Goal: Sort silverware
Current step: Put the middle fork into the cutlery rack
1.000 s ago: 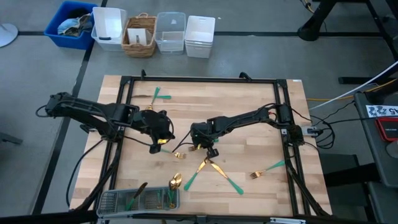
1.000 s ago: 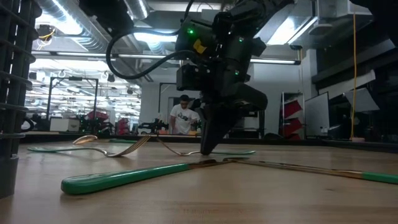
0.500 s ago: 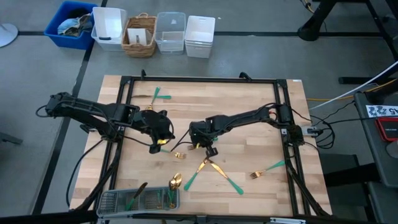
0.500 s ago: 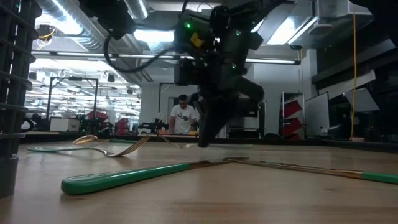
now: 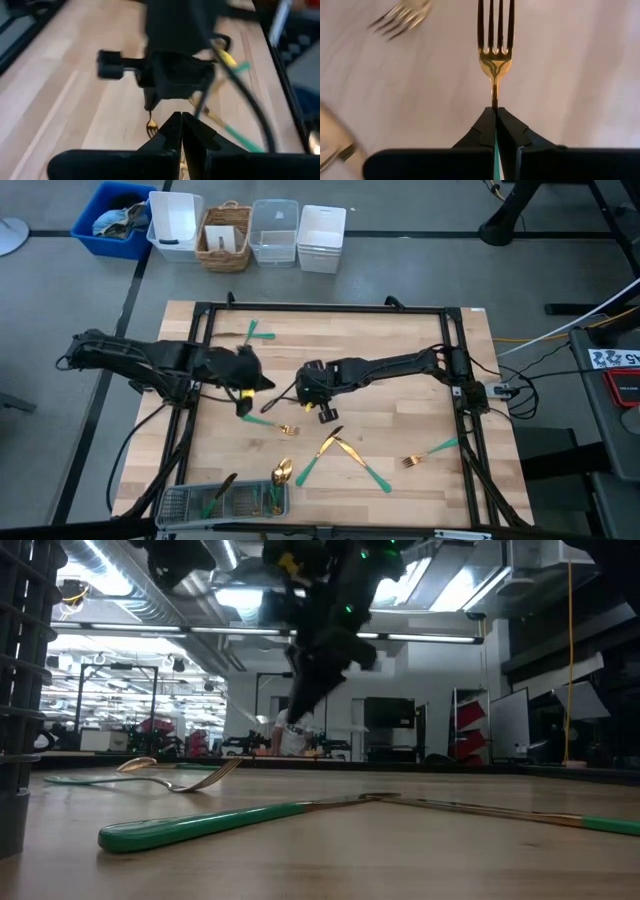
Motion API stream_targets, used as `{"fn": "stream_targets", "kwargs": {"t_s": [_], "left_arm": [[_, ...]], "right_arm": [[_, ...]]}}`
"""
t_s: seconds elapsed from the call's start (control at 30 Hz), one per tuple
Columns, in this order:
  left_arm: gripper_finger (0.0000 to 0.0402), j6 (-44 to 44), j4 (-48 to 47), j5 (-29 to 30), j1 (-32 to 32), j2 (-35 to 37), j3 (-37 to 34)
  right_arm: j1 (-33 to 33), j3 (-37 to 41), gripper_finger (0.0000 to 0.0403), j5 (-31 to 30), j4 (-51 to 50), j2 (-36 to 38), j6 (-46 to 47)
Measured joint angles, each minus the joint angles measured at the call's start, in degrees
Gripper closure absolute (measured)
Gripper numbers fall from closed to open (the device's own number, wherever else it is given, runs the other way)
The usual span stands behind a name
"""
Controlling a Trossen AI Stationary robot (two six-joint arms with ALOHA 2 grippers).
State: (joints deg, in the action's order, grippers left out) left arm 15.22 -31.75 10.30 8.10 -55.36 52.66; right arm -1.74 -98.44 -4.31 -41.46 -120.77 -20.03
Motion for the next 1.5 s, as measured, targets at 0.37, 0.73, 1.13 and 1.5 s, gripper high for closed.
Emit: {"fn": "stream_targets", "kwargs": {"t_s": [0.37, 0.73, 1.13, 1.5], "left_arm": [[0.0396, 13.0, -10.5, 8.5, 0.0, 7.7, 0.0], [0.0393, 2.7, -11.0, 8.8, 0.0, 7.6, 0.0], [0.0278, -0.4, -10.2, 23.0, 0.0, 5.3, 0.0], [0.0259, 1.0, -3.3, 24.7, 0.0, -1.7, 0.0]], "right_arm": [[0.0, -8.5, 0.0395, -21.4, -0.4, 0.1, -0.1], [0.0, -14.2, 0.0395, -34.4, 1.1, 0.1, -4.5], [-0.1, -17.1, 0.0395, -37.3, 4.2, 0.1, -4.6], [-0.1, -17.1, 0.0395, -37.3, 7.5, 0.1, -4.7]]}}
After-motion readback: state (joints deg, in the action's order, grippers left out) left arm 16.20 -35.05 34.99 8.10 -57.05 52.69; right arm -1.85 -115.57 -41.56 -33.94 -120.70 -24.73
